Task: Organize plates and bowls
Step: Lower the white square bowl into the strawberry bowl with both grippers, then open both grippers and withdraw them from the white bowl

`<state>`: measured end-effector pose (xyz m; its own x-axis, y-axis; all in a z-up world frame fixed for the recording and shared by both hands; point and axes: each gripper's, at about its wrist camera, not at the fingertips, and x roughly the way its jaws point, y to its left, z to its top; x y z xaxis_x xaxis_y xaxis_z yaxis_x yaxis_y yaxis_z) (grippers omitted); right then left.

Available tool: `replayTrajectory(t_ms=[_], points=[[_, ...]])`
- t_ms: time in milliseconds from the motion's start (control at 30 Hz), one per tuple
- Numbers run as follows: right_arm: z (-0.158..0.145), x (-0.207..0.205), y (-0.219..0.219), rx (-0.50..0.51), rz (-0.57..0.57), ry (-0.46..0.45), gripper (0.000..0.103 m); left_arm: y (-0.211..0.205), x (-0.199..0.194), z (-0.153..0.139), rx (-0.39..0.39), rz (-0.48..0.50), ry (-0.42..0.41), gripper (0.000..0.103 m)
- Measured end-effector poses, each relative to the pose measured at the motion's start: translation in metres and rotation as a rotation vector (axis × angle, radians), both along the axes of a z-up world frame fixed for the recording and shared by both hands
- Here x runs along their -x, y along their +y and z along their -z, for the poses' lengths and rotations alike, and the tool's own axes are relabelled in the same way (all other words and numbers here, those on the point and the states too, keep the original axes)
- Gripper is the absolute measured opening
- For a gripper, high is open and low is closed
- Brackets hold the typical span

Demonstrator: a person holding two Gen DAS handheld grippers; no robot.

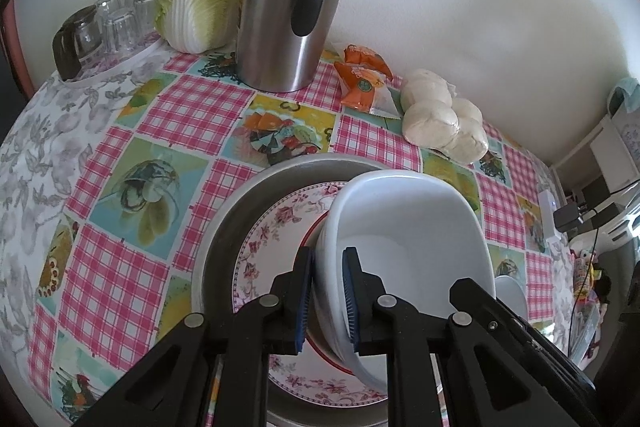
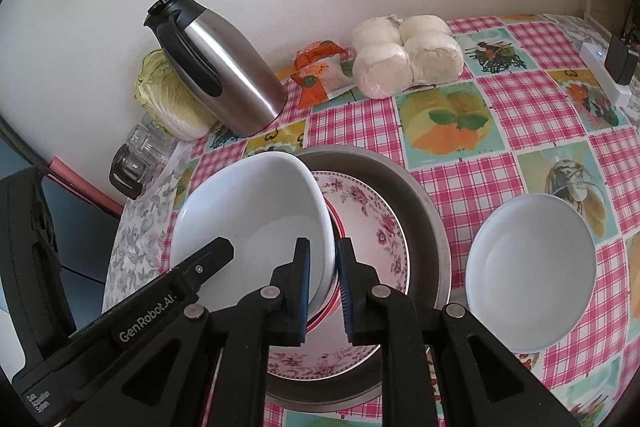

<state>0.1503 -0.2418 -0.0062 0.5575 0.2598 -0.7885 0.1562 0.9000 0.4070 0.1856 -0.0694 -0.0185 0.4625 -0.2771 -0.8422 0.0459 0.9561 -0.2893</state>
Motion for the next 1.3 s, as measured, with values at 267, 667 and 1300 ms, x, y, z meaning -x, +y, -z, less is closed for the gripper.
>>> replayTrajectory(t_ms=[267,667,1300], points=[[-0.002,0.001,-0.002,-0.005,0.009,-0.01,0.016,0.002,0.002,-0.007,-0.006,-0.002,-0.017,0.022],[-0.011,0.004,0.002,0.012,-0.007,-0.029,0.016,0.006,0.004,-0.02,-0.008,0.005,-0.043,0.022],[-0.026,0.008,0.001,0.015,-0.008,-0.049,0.016,0.011,0.006,-0.031,-0.034,-0.014,-0.057,0.043]])
